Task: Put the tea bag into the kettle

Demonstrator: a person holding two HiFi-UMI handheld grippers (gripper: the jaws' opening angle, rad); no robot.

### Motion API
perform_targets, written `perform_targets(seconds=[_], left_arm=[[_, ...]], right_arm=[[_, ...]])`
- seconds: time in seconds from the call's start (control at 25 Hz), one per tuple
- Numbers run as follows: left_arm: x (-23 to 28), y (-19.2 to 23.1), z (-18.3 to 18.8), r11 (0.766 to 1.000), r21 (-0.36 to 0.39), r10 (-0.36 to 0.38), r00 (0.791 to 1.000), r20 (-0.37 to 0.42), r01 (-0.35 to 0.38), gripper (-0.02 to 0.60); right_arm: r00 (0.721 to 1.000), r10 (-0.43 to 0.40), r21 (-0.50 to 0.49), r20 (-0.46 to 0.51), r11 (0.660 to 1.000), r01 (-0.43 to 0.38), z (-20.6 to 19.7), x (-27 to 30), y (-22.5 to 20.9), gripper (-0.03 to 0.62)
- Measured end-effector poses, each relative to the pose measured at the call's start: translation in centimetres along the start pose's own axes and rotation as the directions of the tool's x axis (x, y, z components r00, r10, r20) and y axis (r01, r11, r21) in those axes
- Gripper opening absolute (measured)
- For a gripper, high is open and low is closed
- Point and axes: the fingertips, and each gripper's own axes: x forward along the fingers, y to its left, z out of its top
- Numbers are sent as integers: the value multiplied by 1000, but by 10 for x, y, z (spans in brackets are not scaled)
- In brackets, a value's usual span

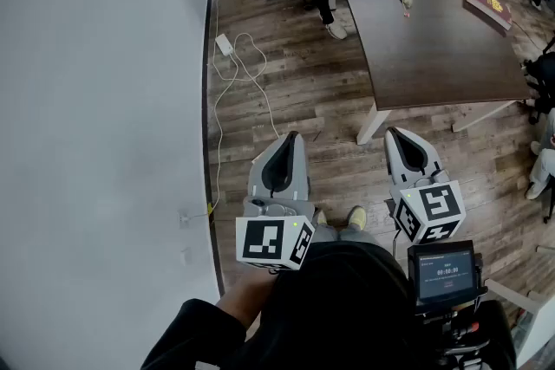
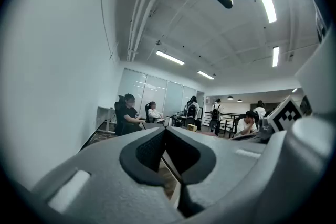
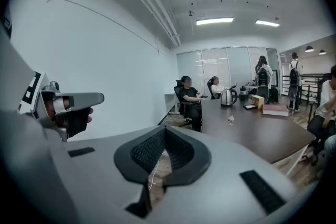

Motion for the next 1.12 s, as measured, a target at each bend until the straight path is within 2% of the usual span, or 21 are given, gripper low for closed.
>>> perform_targets(seconds=[0.44,0.64,0.92,1.12], left_arm=[[-9,34,12,1000,-10,24,1000,-3,-24,5],[-13,51,16,1000,5,11,1000,14,-11,5],[-29,66,0,1000,-7,-18,999,29,18,5],[-32,67,-4,1000,12,-18,1000,17,18,5]], right_arm=[[1000,-8,17,-17,1000,9,8,15,27,6],[1000,-32,31,0,999,32,12,20,42,6],[998,-58,2,2,998,58,-3,21,72,6],[998,-69,19,-5,997,70,-7,18,71,6]])
